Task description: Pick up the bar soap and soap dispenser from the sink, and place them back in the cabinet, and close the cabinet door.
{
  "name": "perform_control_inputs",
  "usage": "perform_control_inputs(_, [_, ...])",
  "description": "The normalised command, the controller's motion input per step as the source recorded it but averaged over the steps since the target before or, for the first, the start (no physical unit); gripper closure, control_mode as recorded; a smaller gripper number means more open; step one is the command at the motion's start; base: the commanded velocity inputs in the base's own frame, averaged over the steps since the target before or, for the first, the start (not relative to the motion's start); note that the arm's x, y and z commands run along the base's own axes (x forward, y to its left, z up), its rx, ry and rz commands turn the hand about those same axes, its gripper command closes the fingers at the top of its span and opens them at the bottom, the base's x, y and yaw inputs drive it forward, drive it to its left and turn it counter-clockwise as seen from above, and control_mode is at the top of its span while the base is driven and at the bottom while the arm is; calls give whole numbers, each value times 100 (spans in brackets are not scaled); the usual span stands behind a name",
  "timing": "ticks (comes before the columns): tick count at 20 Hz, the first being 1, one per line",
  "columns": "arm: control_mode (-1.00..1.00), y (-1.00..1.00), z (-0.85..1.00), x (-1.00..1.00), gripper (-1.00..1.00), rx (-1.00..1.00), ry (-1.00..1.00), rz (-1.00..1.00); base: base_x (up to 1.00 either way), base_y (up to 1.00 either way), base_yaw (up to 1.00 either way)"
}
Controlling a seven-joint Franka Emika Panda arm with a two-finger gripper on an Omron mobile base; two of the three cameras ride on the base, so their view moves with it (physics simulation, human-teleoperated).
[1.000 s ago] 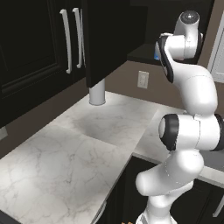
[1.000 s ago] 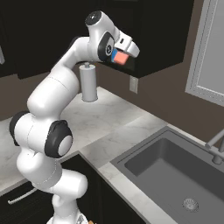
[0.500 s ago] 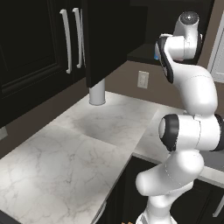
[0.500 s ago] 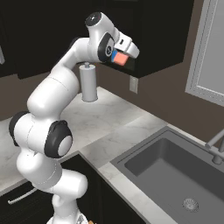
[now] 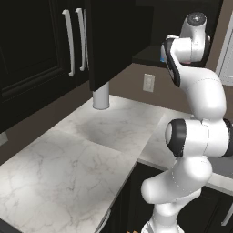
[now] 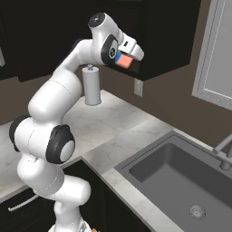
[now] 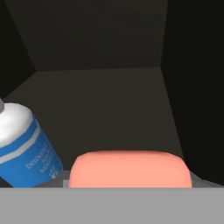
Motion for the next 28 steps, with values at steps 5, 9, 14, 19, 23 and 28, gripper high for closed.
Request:
perform_control_inputs(5, [-100,0,-2,0,100,0,0,0,0,0,0])
perform_control_inputs(9, [-100,-3,-1,0,100,0,0,0,0,0,0])
perform_control_inputs(14, [-100,-3,-7,0,100,0,0,0,0,0,0])
perform_control_inputs(19, [-100,-1,-9,0,100,0,0,0,0,0,0])
perform_control_inputs(23, [-100,0,0,0,100,0,0,0,0,0,0])
perform_control_inputs(28, [-100,0,0,0,100,0,0,0,0,0,0])
